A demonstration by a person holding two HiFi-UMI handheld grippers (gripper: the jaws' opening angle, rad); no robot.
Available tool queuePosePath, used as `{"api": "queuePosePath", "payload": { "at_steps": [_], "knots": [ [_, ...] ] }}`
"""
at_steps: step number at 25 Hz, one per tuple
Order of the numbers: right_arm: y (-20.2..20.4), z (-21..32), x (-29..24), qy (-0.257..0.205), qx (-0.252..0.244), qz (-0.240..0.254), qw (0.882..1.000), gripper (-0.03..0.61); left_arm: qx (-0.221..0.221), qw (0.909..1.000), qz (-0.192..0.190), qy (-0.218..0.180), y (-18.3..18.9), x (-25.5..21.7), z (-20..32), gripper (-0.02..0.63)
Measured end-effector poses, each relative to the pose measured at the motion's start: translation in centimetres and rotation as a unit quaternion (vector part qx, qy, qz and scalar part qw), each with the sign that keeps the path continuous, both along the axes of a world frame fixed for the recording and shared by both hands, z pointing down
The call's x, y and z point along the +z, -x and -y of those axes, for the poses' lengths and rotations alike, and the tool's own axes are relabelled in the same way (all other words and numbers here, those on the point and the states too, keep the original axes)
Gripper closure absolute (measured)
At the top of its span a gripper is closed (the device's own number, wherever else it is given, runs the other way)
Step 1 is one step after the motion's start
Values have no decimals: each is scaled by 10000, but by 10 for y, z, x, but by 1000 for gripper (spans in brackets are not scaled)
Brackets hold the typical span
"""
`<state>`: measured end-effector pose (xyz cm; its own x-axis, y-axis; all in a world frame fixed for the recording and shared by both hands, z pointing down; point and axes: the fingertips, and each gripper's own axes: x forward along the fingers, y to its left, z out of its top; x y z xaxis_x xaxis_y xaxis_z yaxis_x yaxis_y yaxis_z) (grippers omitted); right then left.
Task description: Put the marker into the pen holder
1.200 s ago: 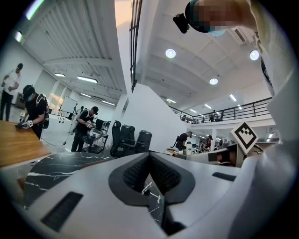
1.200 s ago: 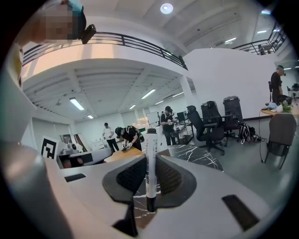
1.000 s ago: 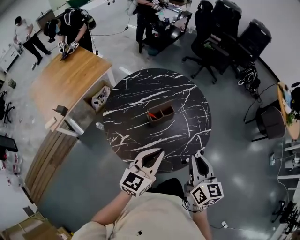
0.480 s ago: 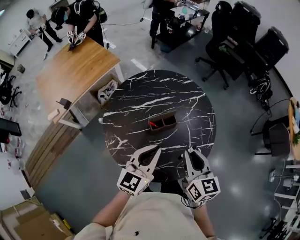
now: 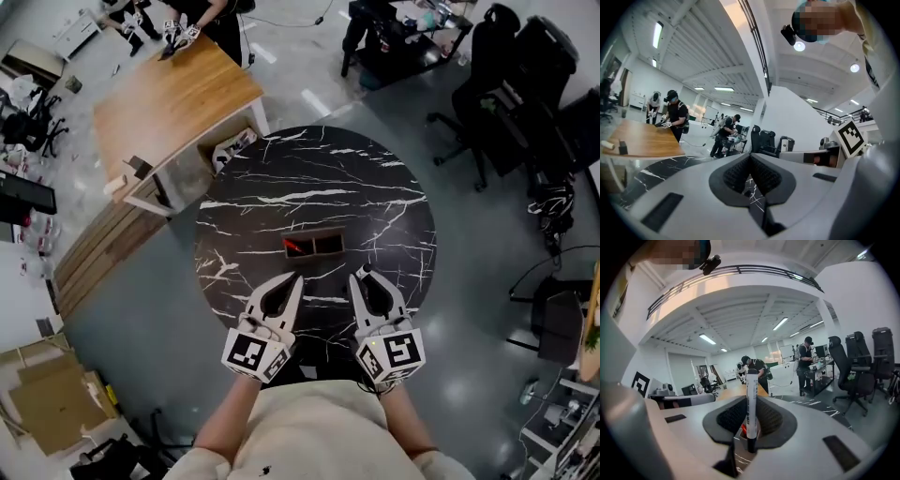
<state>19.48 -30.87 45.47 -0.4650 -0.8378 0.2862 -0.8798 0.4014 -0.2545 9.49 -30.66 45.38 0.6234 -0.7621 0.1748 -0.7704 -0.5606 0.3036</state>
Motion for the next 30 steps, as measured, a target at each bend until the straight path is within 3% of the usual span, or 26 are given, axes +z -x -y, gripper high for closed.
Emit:
{"api": "queuePosePath", "payload": {
  "at_steps": [3, 11, 16, 20, 30],
  "knots": [
    [4, 22, 11, -18, -236, -2, 9997, 502, -299, 9995, 63, 25, 4, 7, 15, 606],
    [28, 70, 48, -211, -665, -478, 9964, 502, -459, 9983, 218, 290, 14, 42, 38, 606],
    [44, 90, 73, -348, -983, -823, 9911, 502, -341, 9981, 214, 468, 11, 65, 46, 606],
    [50, 109, 82, -646, -936, -900, 9894, 502, -289, 9977, 243, 561, 7, 76, 50, 606],
    [46, 110, 110, -242, -1045, -1129, 9878, 502, -240, 9968, 194, 743, 3, 83, 44, 606]
  ]
}}
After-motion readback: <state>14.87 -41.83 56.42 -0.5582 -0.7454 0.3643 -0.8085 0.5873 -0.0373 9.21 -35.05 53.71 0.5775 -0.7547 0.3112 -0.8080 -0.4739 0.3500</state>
